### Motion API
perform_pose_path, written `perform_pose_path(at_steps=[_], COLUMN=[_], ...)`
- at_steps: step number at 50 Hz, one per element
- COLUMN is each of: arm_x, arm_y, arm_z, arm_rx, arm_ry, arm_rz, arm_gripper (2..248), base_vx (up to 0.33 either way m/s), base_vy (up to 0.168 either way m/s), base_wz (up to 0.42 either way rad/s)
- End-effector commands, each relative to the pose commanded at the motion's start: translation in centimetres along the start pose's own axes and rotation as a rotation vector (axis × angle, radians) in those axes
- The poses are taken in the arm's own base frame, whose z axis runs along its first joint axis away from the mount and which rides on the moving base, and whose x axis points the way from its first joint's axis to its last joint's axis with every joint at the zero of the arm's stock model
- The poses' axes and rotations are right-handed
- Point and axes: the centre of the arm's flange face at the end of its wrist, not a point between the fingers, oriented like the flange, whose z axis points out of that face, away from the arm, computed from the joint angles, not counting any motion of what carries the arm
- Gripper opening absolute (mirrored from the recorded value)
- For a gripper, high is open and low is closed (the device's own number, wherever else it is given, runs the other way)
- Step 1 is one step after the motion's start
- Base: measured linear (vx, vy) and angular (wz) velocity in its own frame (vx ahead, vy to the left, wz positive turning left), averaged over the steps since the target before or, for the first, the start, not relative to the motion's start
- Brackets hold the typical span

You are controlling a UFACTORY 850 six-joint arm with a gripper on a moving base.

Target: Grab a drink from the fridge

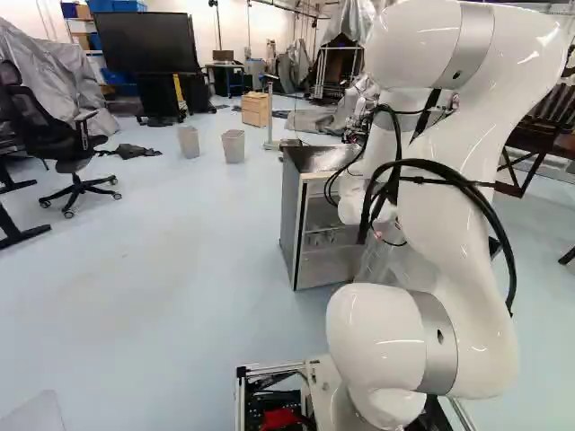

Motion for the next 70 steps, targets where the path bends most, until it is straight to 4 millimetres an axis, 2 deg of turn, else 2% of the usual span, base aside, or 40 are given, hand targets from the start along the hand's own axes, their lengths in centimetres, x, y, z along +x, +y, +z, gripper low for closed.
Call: perform_pose_path(at_steps=[52,70], arm_x=[0.7,-0.3], arm_y=[2.9,2.5], arm_z=[-9.3,-10.6], arm_rx=[0.595,0.751], arm_ry=[-0.057,-0.092], arm_rz=[-0.133,-0.175], arm_gripper=[247,247], base_vx=[0.0,0.0], base_vy=[0.0,0.0], base_wz=[0.0,0.0])
